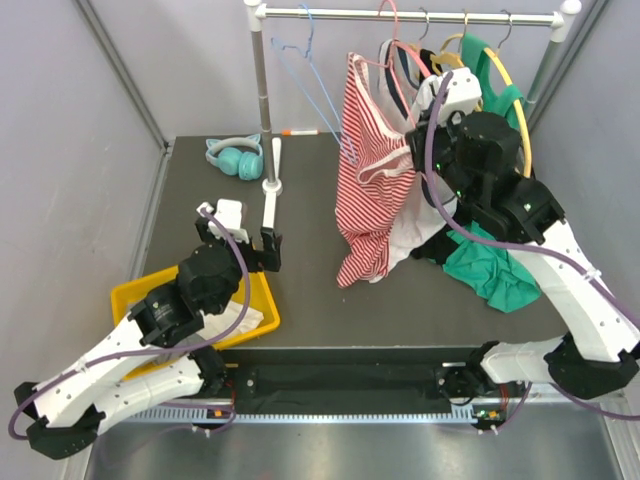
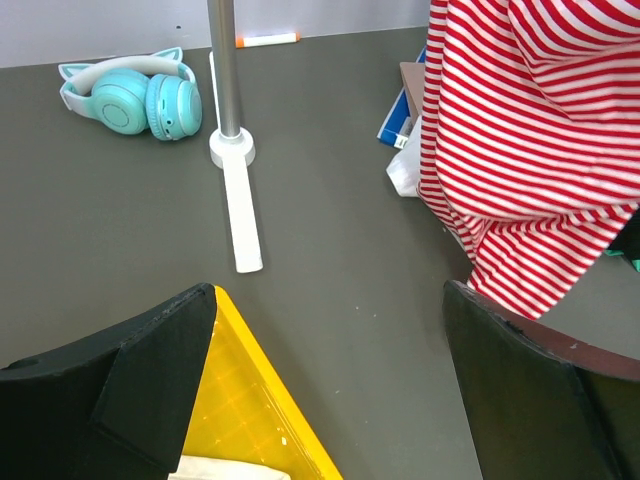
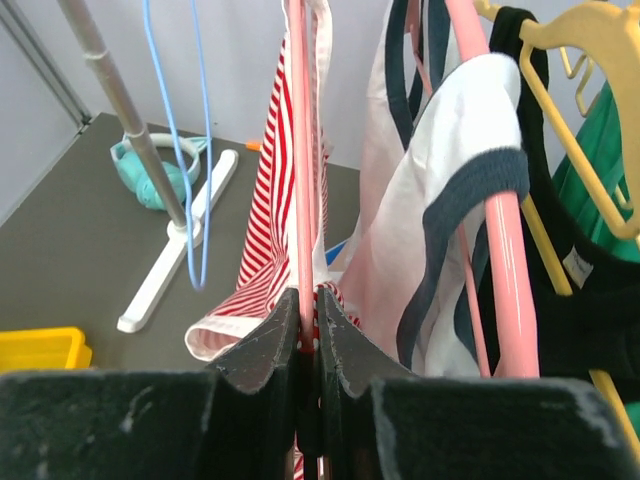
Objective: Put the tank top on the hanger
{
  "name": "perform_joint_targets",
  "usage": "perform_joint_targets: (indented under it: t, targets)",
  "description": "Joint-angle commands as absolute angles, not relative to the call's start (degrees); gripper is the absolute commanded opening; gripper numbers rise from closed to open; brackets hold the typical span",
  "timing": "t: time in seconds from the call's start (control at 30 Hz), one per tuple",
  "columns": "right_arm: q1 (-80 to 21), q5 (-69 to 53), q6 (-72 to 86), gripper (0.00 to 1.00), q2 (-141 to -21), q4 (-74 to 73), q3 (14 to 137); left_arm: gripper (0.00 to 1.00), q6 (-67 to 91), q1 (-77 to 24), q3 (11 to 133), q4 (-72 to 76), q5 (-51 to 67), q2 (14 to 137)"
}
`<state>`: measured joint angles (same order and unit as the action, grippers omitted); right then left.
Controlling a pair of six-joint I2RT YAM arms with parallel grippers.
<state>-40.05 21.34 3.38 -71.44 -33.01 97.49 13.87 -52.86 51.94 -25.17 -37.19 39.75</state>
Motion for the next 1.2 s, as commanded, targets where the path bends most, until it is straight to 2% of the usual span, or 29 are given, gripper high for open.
perform_joint_targets:
  t: [0.0,0.37,1.17]
  targets:
    - [-36.9,17.7,2.9,0.0,-73.8,-27.8,104.0,0.99,13.5,-52.6,52.1,-25.5,-38.1,38.6]
    - [-28.9,9.3,5.6,0.0,-79.3,-28.2,109.4,0.99,13.3,-52.6,52.0,-26.5,-39.0,38.2]
    - [-28.0,6.8,8.9,0.0,-79.2,-34.1,105.6,0.99,13.7,-52.6,51.8,-26.8,-38.1,38.8]
